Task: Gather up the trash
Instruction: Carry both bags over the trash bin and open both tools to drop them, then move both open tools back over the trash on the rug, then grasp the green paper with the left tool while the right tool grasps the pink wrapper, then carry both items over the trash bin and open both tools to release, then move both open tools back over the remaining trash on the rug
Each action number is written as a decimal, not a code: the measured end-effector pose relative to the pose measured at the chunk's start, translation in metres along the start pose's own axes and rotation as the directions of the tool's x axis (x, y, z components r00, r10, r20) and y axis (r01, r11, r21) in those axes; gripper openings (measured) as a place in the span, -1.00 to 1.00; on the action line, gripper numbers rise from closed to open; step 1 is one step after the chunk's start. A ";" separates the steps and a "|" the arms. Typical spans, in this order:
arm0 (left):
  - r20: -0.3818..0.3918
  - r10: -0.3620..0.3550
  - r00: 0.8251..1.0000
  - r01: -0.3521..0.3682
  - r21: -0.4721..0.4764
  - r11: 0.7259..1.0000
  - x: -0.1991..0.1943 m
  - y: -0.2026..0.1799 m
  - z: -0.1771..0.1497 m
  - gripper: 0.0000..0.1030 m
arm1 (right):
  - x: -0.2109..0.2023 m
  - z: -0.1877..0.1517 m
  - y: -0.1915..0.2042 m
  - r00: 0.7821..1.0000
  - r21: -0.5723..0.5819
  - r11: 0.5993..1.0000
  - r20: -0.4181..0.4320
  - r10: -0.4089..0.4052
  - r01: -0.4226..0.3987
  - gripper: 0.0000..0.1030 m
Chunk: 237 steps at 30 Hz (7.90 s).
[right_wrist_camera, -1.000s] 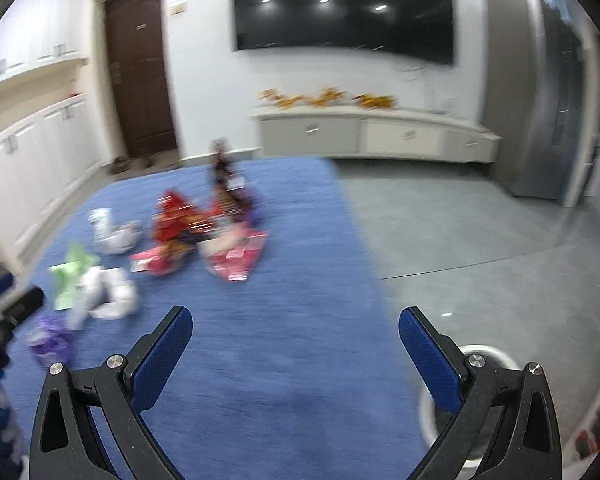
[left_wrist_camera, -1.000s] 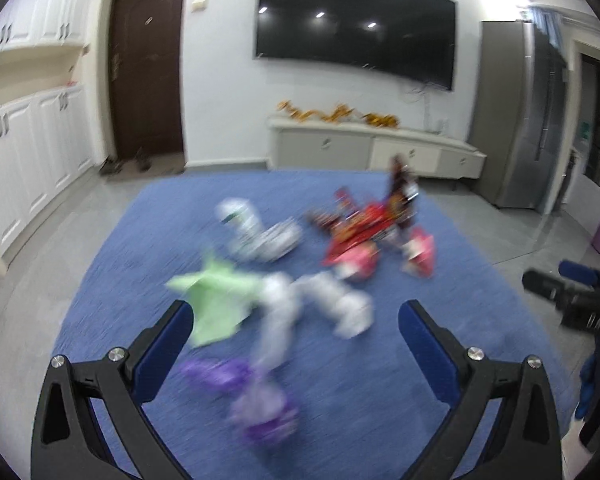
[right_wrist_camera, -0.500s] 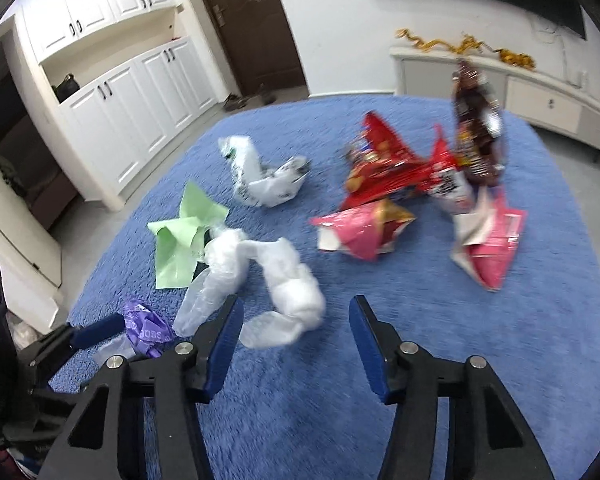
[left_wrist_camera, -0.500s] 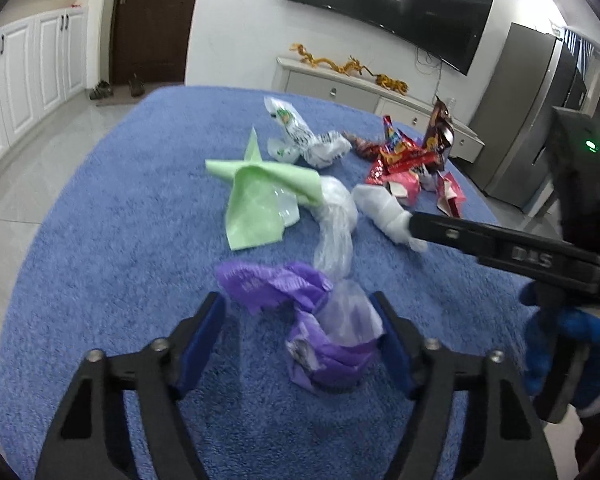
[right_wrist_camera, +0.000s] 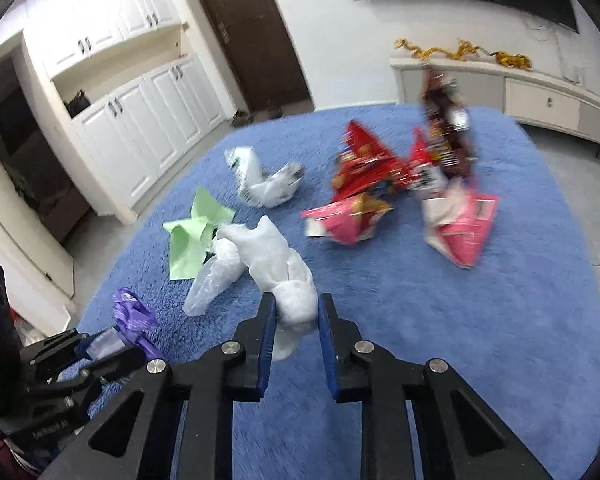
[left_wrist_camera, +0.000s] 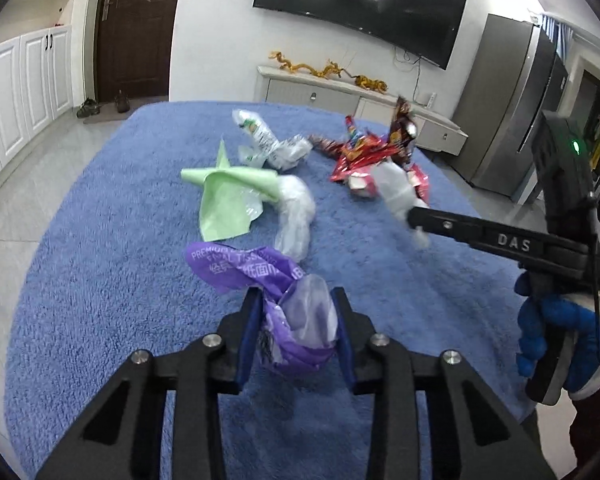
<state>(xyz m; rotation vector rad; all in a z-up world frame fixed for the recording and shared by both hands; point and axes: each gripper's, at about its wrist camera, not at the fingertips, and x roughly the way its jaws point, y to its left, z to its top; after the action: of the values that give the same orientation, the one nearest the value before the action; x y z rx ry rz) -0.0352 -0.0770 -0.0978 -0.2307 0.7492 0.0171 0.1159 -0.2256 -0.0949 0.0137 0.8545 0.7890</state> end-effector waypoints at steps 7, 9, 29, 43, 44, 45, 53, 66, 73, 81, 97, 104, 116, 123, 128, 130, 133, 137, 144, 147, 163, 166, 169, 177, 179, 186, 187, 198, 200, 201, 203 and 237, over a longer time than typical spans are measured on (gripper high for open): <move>0.022 -0.088 0.996 0.085 0.127 0.988 -0.016 -0.050 0.020 -0.37 | -0.072 -0.016 -0.069 0.981 0.164 0.980 0.136 -0.138 0.115 -0.62; 0.009 -0.143 0.990 0.140 0.172 0.975 -0.011 -0.073 0.031 -0.37 | -0.098 -0.027 -0.097 0.960 0.227 0.956 0.163 -0.227 0.187 -0.62; -0.322 -0.422 0.847 0.529 0.439 0.726 0.121 -0.411 0.034 -0.23 | -0.205 -0.170 -0.312 0.784 0.691 0.567 0.000 -0.620 0.448 -0.55; -0.411 -0.443 0.797 0.596 0.412 0.689 0.126 -0.402 0.007 0.30 | -0.202 -0.199 -0.347 0.776 0.746 0.476 -0.086 -0.624 0.465 -0.18; -0.403 -0.445 0.800 0.593 0.418 0.688 0.120 -0.388 0.009 0.30 | -0.206 -0.196 -0.343 0.773 0.744 0.479 -0.077 -0.630 0.465 -0.18; -0.393 -0.449 0.802 0.591 0.418 0.690 0.114 -0.377 0.012 0.30 | -0.206 -0.195 -0.343 0.769 0.743 0.480 -0.072 -0.635 0.466 -0.18; -0.205 -0.481 0.852 0.522 0.383 0.762 0.059 -0.317 0.041 0.30 | -0.239 -0.159 -0.300 0.731 0.700 0.538 0.033 -0.681 0.469 -0.18; 0.043 -0.470 0.882 0.430 0.339 0.837 -0.040 -0.197 0.085 0.30 | -0.280 -0.072 -0.182 0.679 0.546 0.684 0.259 -0.687 0.484 -0.18; 0.128 -0.410 0.903 0.364 0.279 0.889 -0.063 -0.122 0.090 0.30 | -0.258 -0.031 -0.129 0.705 0.435 0.757 0.315 -0.636 0.489 -0.18; 0.171 -0.246 0.954 0.223 0.147 0.964 -0.047 -0.018 0.086 0.30 | -0.212 -0.001 -0.096 0.763 0.328 0.814 0.302 -0.572 0.480 -0.18; 0.051 0.042 0.998 -0.027 -0.261 0.965 0.028 0.170 0.057 0.47 | -0.076 0.030 -0.081 0.908 0.220 0.910 0.156 -0.389 0.352 0.04; -0.016 -0.054 0.998 0.043 -0.407 0.912 0.065 0.196 0.063 0.47 | -0.023 0.046 -0.086 0.946 0.218 0.934 0.094 -0.310 0.285 0.08; 0.035 -0.043 0.998 0.054 -0.400 0.915 0.078 0.185 0.068 0.24 | 0.048 0.055 -0.109 0.981 0.297 0.937 -0.001 -0.195 0.186 0.11; 0.036 -0.052 0.998 0.062 -0.389 0.919 0.079 0.188 0.062 -0.13 | 0.063 0.059 -0.113 0.987 0.305 0.940 -0.003 -0.159 0.152 0.10; 0.037 -0.049 0.998 0.059 -0.387 0.920 0.079 0.182 0.065 -0.21 | 0.057 0.053 -0.116 0.994 0.320 0.942 0.019 -0.112 0.100 -0.39; 0.040 -0.048 0.998 0.060 -0.382 0.922 0.078 0.181 0.066 -0.24 | 0.053 0.048 -0.118 0.995 0.328 0.941 0.022 -0.096 0.084 -0.48; 0.049 -0.042 0.998 0.057 -0.372 0.927 0.072 0.180 0.066 -0.28 | 0.040 0.041 -0.120 0.997 0.351 0.935 0.045 -0.069 0.049 -0.52; 0.065 -0.042 0.997 0.063 -0.374 0.925 0.058 0.178 0.065 -0.34 | 0.019 0.033 -0.116 0.996 0.346 0.938 0.070 -0.059 0.032 -0.57; 0.109 -0.034 0.993 0.070 -0.346 0.936 0.018 0.175 0.064 -0.45 | -0.016 0.019 -0.100 0.993 0.337 0.942 0.115 -0.041 0.000 -0.57; 0.129 -0.045 0.991 0.086 -0.331 0.940 0.000 0.170 0.063 -0.46 | -0.034 0.013 -0.095 0.989 0.338 0.941 0.143 -0.037 -0.014 -0.57; 0.121 -0.312 0.942 0.329 -0.166 0.930 -0.030 0.049 0.094 -0.46 | -0.175 -0.022 -0.136 0.896 0.418 0.895 0.322 -0.305 0.154 -0.57; 0.082 -0.384 0.920 0.391 -0.098 0.915 -0.018 -0.004 0.109 -0.46 | -0.202 -0.040 -0.161 0.862 0.476 0.852 0.317 -0.396 0.217 -0.57; 0.028 -0.447 0.894 0.447 -0.023 0.894 -0.003 -0.063 0.120 -0.46 | -0.221 -0.060 -0.186 0.826 0.534 0.801 0.298 -0.479 0.271 -0.57; -0.170 -0.545 0.821 0.568 0.133 0.812 0.057 -0.234 0.121 -0.46 | -0.250 -0.121 -0.260 0.743 0.681 0.628 0.183 -0.644 0.377 -0.57; -0.221 -0.555 0.802 0.590 0.150 0.793 0.077 -0.271 0.114 -0.46 | -0.248 -0.136 -0.280 0.744 0.713 0.592 0.150 -0.651 0.375 -0.57; -0.396 -0.539 0.744 0.637 0.175 0.751 0.152 -0.376 0.077 -0.37 | -0.232 -0.176 -0.331 0.762 0.777 0.504 0.048 -0.646 0.378 -0.53; -0.409 -0.528 0.744 0.635 0.187 0.750 0.160 -0.386 0.073 -0.32 | -0.228 -0.179 -0.334 0.765 0.781 0.494 0.034 -0.643 0.381 -0.52; -0.437 -0.490 0.755 0.611 0.194 0.768 0.198 -0.419 0.052 0.33 | -0.212 -0.200 -0.357 0.769 0.815 0.417 -0.055 -0.637 0.403 -0.14; -0.427 -0.483 0.764 0.600 0.194 0.776 0.194 -0.406 0.056 0.33 | -0.216 -0.196 -0.356 0.762 0.815 0.417 -0.046 -0.646 0.403 -0.14; -0.423 -0.479 0.769 0.594 0.196 0.780 0.192 -0.404 0.057 0.33 | -0.219 -0.193 -0.354 0.757 0.815 0.418 -0.038 -0.652 0.401 -0.14; -0.408 -0.478 0.778 0.587 0.196 0.786 0.182 -0.392 0.060 0.33 | -0.225 -0.188 -0.351 0.746 0.811 0.423 -0.023 -0.666 0.403 -0.14; 0.084 -0.369 0.925 0.368 0.033 0.929 -0.012 -0.054 0.125 0.33 | -0.257 -0.021 -0.125 0.679 0.465 0.740 0.332 -0.655 0.486 -0.06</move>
<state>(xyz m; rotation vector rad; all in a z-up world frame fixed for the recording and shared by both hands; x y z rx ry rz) 0.0448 -0.1020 0.0099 -0.3502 0.6071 -0.3354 0.0768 -0.4835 0.0246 0.2286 0.4538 -0.0014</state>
